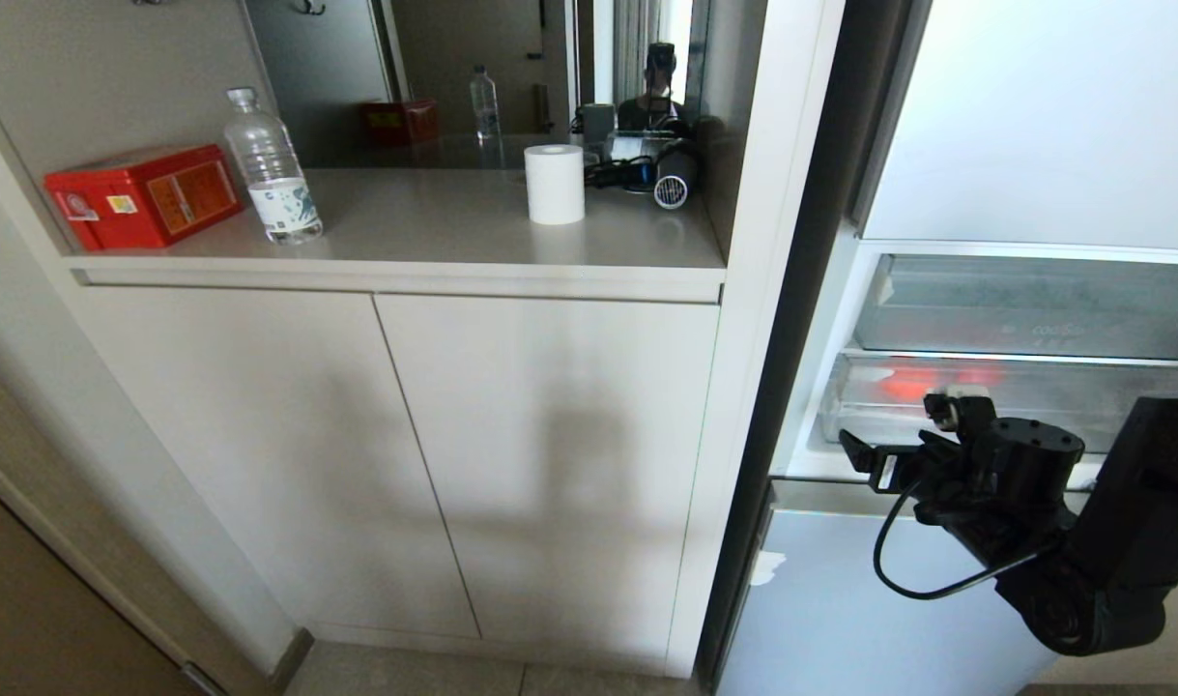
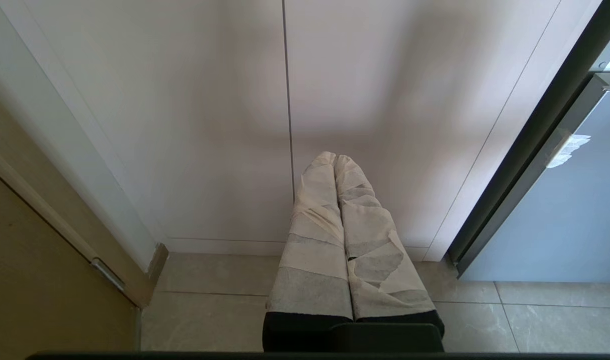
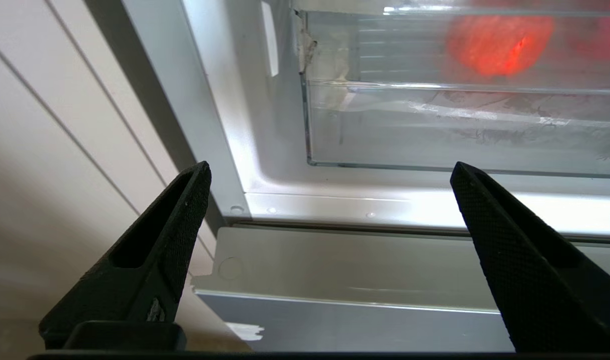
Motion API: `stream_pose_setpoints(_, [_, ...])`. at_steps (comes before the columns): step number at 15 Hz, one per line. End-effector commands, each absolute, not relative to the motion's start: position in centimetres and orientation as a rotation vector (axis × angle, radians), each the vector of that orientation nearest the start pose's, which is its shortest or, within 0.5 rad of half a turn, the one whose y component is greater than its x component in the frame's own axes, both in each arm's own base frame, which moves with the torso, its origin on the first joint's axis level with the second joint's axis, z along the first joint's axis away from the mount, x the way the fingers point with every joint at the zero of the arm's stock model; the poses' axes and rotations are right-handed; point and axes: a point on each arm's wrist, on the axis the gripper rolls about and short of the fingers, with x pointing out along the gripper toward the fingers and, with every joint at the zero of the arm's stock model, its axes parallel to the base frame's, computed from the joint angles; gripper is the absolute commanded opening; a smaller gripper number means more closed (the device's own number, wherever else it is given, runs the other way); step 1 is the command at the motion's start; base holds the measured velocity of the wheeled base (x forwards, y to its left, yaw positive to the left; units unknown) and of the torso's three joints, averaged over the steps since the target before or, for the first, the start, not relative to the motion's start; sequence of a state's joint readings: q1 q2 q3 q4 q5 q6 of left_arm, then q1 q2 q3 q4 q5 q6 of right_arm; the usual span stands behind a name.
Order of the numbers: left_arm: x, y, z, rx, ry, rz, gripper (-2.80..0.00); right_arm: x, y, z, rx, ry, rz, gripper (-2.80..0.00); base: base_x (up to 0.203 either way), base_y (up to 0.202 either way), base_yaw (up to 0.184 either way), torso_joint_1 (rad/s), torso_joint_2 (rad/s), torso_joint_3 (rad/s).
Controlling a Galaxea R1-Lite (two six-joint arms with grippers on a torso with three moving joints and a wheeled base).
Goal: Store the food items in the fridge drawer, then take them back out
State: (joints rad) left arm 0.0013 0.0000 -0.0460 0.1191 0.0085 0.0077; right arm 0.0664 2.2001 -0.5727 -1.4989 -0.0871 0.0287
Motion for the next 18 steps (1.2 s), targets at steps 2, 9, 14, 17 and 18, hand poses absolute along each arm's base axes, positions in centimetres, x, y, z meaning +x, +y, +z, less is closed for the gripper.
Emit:
stream_pose_setpoints(2, [-2.7, 0.0, 7.6, 0.008, 0.075, 0.01, -2.8, 35.5, 2.1, 4.5, 0.022, 0.107, -0.042, 0.0, 0.0, 0.0, 0.0, 0.0, 0.0, 0.0])
stream_pose_setpoints(9, [-2.7, 0.0, 7.6, 0.008, 0.075, 0.01, -2.8, 36.8, 2.2, 5.2, 0.043, 0.041, -0.062, 0.0, 0.0, 0.0, 0.0, 0.0, 0.0, 0.0])
stream_pose_setpoints(14, [-2.7, 0.0, 7.6, 0.008, 0.075, 0.01, -2.8, 38.4, 2.4, 5.0, 0.055, 0.01, -0.057, 0.0, 0.0, 0.0, 0.0, 0.0, 0.0, 0.0])
stream_pose_setpoints(17, [-2.7, 0.0, 7.6, 0.008, 0.075, 0.01, -2.8, 39.6, 2.4, 4.5, 0.06, -0.002, -0.06, 0.0, 0.0, 0.0, 0.0, 0.0, 0.0, 0.0])
stream_pose_setpoints(18, [-2.7, 0.0, 7.6, 0.008, 0.075, 0.01, -2.8, 39.8, 2.4, 4.6, 0.063, -0.008, -0.061, 0.0, 0.0, 0.0, 0.0, 0.0, 0.0, 0.0])
